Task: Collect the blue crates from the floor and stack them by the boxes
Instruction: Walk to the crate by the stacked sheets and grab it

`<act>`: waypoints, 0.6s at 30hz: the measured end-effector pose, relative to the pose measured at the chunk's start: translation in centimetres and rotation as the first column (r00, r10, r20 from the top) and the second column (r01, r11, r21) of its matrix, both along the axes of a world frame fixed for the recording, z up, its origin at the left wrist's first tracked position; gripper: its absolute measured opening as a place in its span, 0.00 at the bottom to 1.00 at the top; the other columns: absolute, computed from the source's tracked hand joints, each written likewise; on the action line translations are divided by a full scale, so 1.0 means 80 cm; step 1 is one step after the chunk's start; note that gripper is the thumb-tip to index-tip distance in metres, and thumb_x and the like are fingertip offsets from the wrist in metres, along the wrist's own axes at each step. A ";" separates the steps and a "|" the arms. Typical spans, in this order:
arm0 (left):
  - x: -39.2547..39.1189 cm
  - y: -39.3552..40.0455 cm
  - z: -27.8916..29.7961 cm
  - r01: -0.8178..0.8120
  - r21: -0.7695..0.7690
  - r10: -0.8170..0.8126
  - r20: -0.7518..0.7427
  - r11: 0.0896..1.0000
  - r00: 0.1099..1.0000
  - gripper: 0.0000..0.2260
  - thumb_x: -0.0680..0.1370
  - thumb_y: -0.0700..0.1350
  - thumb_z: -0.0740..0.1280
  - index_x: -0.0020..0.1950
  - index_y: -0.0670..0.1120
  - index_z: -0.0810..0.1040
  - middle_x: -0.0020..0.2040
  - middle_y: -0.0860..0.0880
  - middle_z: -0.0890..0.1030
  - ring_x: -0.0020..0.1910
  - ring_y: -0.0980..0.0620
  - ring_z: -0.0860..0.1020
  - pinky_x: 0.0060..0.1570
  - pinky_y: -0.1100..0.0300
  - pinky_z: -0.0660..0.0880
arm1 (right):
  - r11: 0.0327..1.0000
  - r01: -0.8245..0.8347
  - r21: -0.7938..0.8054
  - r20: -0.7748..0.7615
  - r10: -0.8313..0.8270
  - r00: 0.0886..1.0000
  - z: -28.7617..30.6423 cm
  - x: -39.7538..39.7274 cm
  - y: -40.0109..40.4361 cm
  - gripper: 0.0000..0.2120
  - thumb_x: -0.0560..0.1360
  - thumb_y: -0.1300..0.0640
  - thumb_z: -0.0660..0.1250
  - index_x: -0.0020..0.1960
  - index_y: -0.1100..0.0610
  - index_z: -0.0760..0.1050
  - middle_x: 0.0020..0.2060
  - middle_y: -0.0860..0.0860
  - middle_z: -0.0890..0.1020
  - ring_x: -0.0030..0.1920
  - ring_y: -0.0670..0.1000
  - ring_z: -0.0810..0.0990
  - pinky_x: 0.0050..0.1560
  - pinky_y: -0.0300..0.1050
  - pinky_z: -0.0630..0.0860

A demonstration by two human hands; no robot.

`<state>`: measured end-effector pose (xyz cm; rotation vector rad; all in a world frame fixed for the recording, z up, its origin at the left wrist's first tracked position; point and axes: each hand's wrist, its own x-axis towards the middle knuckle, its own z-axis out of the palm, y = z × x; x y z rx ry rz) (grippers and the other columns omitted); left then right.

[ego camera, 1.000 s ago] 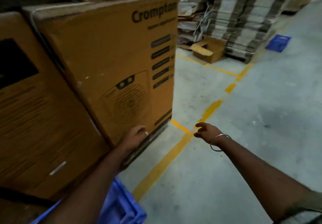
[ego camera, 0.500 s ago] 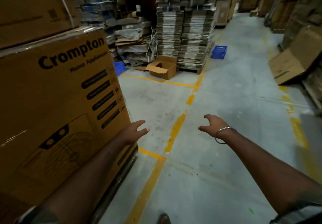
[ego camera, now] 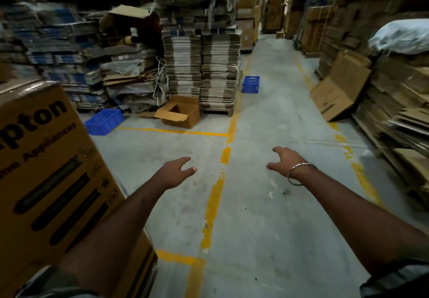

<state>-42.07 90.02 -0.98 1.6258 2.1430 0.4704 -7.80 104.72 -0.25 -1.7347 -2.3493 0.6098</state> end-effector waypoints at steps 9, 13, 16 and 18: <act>-0.008 0.204 -0.018 0.115 -0.018 -0.115 0.002 0.993 0.993 0.29 0.81 0.59 0.65 0.79 0.47 0.67 0.79 0.47 0.68 0.78 0.48 0.65 0.74 0.55 0.61 | 0.995 0.095 -0.005 -0.022 -0.095 0.995 -0.026 -0.015 0.156 0.37 0.70 0.44 0.70 0.74 0.55 0.63 0.69 0.59 0.70 0.68 0.60 0.70 0.67 0.51 0.69; -0.004 0.316 -0.024 0.167 -0.034 -0.168 -0.022 0.985 0.986 0.30 0.81 0.60 0.63 0.80 0.48 0.64 0.80 0.48 0.65 0.79 0.48 0.64 0.75 0.54 0.60 | 0.991 0.135 -0.007 -0.018 -0.135 0.991 -0.042 0.005 0.251 0.37 0.70 0.44 0.71 0.74 0.56 0.64 0.69 0.59 0.71 0.68 0.60 0.71 0.66 0.51 0.69; 0.002 0.418 -0.030 0.175 -0.052 -0.176 -0.028 0.983 0.984 0.31 0.81 0.61 0.63 0.81 0.48 0.63 0.81 0.48 0.64 0.79 0.48 0.63 0.76 0.53 0.59 | 0.988 0.151 -0.005 -0.003 -0.151 0.989 -0.048 0.020 0.346 0.37 0.70 0.44 0.71 0.74 0.56 0.64 0.69 0.60 0.71 0.68 0.60 0.71 0.66 0.51 0.69; 0.006 0.489 -0.022 0.174 -0.055 -0.175 -0.025 0.983 0.984 0.32 0.81 0.62 0.63 0.81 0.48 0.62 0.81 0.48 0.63 0.80 0.48 0.62 0.76 0.53 0.59 | 0.987 0.159 -0.017 0.000 -0.159 0.987 -0.043 0.026 0.412 0.38 0.70 0.44 0.71 0.74 0.56 0.63 0.69 0.59 0.71 0.68 0.60 0.71 0.67 0.51 0.69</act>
